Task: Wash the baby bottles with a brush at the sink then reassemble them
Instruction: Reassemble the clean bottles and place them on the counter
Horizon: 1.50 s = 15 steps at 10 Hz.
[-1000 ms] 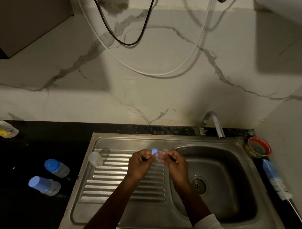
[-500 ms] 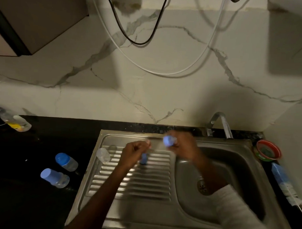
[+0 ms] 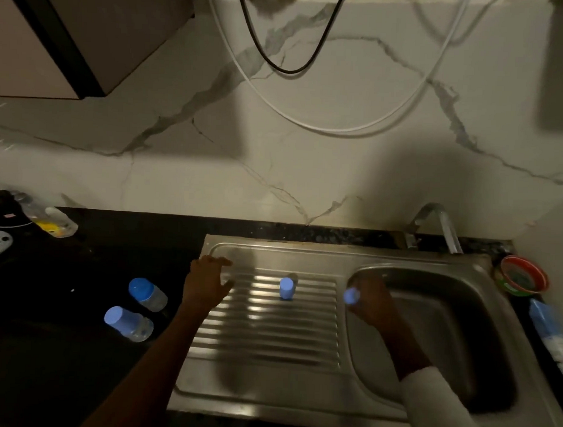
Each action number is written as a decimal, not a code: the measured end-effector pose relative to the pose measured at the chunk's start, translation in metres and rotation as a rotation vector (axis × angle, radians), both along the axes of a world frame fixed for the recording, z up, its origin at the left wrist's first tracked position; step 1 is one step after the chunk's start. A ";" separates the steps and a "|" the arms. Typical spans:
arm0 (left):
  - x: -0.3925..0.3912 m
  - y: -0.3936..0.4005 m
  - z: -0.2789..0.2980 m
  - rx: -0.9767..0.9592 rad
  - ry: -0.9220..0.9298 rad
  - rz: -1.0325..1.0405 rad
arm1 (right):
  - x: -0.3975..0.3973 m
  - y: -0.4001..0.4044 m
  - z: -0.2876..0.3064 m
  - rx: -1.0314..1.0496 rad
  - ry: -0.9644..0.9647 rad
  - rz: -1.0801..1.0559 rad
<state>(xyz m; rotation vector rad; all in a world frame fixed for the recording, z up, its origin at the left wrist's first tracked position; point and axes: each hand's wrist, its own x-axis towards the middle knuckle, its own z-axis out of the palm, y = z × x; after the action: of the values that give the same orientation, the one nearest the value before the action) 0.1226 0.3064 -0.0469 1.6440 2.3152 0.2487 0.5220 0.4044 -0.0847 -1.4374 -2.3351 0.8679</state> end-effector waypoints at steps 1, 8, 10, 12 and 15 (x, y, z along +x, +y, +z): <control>-0.009 -0.009 -0.017 -0.119 0.078 0.009 | -0.013 -0.023 0.014 -0.004 0.139 -0.131; 0.034 0.060 0.203 0.302 -2.023 -0.143 | -0.074 -0.021 0.285 -0.362 1.527 0.107; 0.016 0.043 0.072 0.056 -0.255 -0.333 | -0.053 -0.033 0.130 0.047 0.226 -0.100; 0.014 0.037 0.086 0.233 -0.432 -0.187 | -0.043 -0.035 0.118 0.091 0.031 -0.184; 0.055 0.038 0.216 0.249 -1.482 -0.380 | -0.058 -0.021 0.274 -0.418 1.649 0.201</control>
<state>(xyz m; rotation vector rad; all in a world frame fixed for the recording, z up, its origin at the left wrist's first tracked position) 0.1774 0.3443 0.1687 1.1728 0.8593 1.1832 0.4639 0.3829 0.1888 -0.1417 -0.9913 1.6922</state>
